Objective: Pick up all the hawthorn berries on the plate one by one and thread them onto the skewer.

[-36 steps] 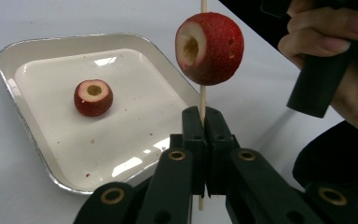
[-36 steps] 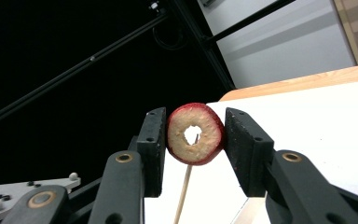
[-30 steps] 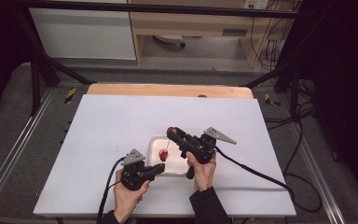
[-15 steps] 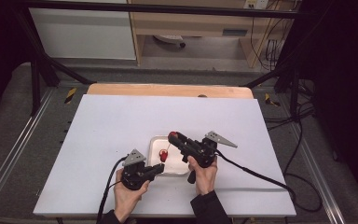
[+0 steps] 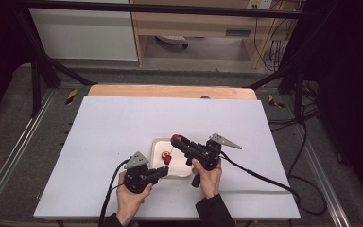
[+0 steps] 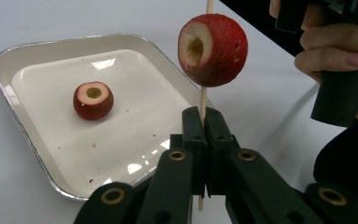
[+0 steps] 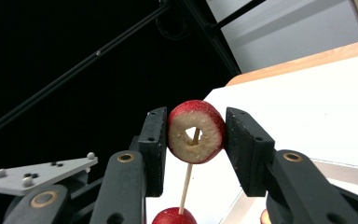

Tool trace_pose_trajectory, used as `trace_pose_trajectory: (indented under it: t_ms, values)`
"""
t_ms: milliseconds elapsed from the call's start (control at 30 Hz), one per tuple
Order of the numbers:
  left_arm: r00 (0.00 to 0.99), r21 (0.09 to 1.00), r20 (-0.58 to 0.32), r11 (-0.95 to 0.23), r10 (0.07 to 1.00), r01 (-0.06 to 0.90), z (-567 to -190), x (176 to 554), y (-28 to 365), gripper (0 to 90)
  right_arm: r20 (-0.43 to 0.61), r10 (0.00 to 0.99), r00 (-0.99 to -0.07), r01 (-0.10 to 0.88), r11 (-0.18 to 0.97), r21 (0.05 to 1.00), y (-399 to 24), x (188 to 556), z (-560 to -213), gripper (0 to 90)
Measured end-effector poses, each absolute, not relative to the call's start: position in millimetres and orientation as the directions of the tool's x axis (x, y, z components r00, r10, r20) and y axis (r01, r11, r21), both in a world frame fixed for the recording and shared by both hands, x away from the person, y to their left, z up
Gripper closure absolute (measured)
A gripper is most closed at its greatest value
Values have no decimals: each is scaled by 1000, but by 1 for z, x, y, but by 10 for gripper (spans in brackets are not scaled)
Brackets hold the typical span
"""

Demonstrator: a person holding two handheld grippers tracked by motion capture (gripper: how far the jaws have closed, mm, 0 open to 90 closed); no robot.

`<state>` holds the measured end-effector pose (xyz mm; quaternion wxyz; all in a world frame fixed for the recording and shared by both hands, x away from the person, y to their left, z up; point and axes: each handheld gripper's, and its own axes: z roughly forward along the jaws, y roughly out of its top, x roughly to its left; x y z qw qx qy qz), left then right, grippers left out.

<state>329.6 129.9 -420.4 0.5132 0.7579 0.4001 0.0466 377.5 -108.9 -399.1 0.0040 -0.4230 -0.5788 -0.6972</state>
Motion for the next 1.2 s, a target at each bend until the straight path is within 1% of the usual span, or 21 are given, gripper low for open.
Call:
trace_pose_trajectory:
  t_ms: [33, 67, 133, 233, 467, 600, 633, 667, 800, 833, 1000, 1067, 1133, 1167, 1200]
  values:
    - [674, 807, -363, -144, 644, 572, -421, 331, 130, 889, 591, 485, -644, 493, -328, 806, -109, 377, -400, 608]
    - [675, 805, -367, -145, 640, 575, -422, 331, 129, 889, 588, 486, -647, 488, -329, 808, -108, 377, -400, 609]
    - [688, 813, -350, -160, 636, 561, -422, 329, 127, 889, 588, 486, -646, 490, -326, 808, -108, 377, -401, 609]
    - [699, 813, -355, -163, 621, 558, -421, 329, 126, 889, 595, 476, -647, 504, -317, 803, -109, 378, -401, 609]
    - [712, 818, -364, -161, 600, 553, -420, 326, 126, 889, 584, 457, -671, 501, -301, 811, -113, 374, -398, 610]
    - [691, 820, -372, -129, 620, 558, -419, 327, 133, 889, 582, 463, -668, 488, -318, 813, -115, 370, -398, 610]
    - [686, 821, -365, -130, 630, 557, -418, 328, 134, 889, 583, 465, -666, 486, -321, 813, -116, 369, -398, 610]
    - [688, 828, -336, -147, 643, 542, -418, 328, 134, 889, 581, 467, -667, 484, -320, 814, -117, 368, -398, 610]
    - [723, 827, -298, -211, 623, 522, -419, 324, 123, 890, 577, 464, -672, 487, -312, 816, -115, 369, -401, 610]
    - [731, 830, -272, -232, 626, 507, -419, 322, 121, 890, 581, 460, -672, 493, -308, 814, -114, 369, -401, 611]
    - [713, 836, -226, -244, 663, 491, -418, 321, 122, 890, 567, 476, -672, 492, -285, 822, -115, 367, -401, 611]
    - [715, 835, -237, -238, 658, 495, -417, 322, 122, 890, 565, 476, -674, 490, -285, 824, -116, 367, -401, 611]
    - [722, 839, -227, -245, 653, 486, -416, 321, 121, 890, 567, 473, -675, 493, -282, 823, -116, 368, -400, 611]
    - [724, 841, -241, -234, 646, 489, -416, 321, 122, 890, 565, 469, -679, 495, -276, 824, -115, 367, -402, 612]
    - [717, 858, -266, -180, 645, 480, -410, 323, 125, 891, 567, 462, -682, 503, -266, 822, -114, 367, -404, 612]
